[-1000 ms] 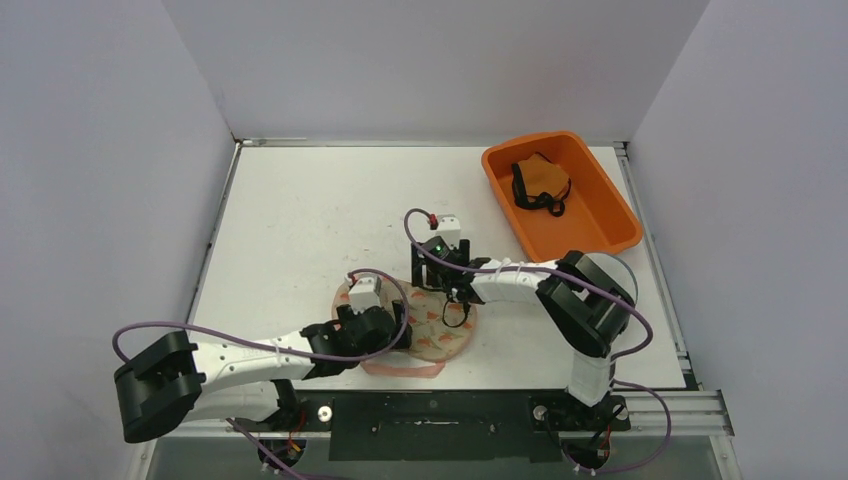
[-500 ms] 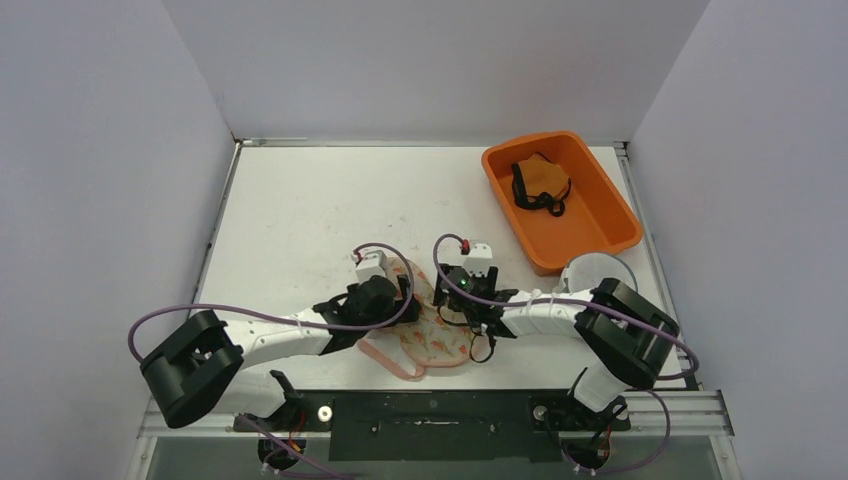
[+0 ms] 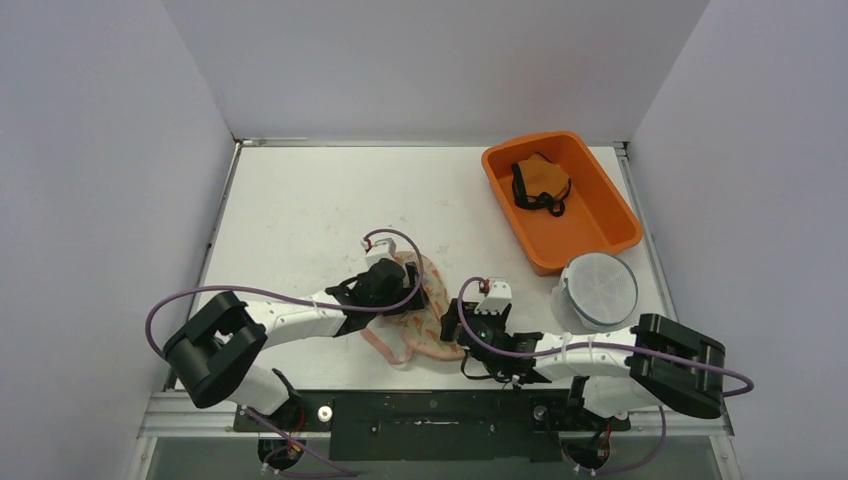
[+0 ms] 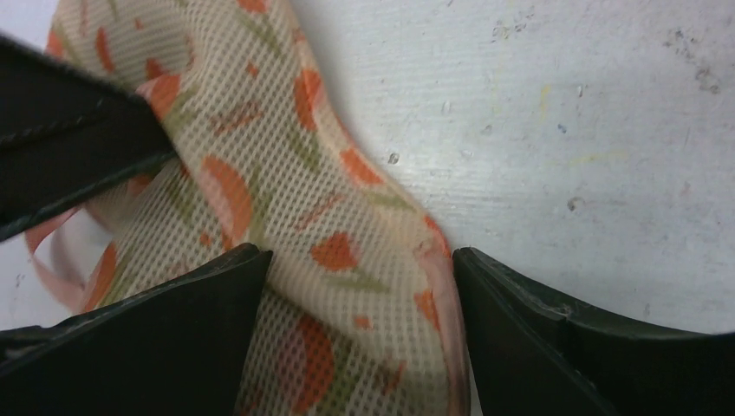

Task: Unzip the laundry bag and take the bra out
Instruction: Adjust the laundry bag at the center of the board.

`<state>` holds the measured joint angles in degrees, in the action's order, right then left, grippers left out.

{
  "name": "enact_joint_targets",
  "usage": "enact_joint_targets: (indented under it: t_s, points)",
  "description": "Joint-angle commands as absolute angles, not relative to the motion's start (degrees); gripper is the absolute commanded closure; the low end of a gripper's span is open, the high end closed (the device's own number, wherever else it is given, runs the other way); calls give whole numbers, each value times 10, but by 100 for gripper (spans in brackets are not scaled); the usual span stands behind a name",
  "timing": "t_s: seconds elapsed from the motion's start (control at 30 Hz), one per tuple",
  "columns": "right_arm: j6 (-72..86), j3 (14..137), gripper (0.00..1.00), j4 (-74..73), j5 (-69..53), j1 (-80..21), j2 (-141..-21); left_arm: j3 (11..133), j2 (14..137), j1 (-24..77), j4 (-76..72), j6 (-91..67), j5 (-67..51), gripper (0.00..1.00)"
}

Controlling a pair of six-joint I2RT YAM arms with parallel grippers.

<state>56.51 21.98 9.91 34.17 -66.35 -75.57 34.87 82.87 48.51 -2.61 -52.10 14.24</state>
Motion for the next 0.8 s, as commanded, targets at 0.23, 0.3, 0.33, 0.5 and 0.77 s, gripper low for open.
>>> enact_joint_targets:
  t_s: [0.23,0.3,0.33,0.5,0.77]
  points:
    - [561,188,13,61,340,-695,-593,326,777,462,42,-553,179,7]
    - [542,198,12,52,324,-683,-582,326,730,462,72,-546,182,3]
    - [532,205,12,45,314,-675,-578,325,704,462,89,-544,183,2]
    - [478,235,11,38,209,-590,-568,315,569,465,160,-530,176,4]
    - [411,275,21,71,102,-456,-626,270,429,471,247,-569,166,2]
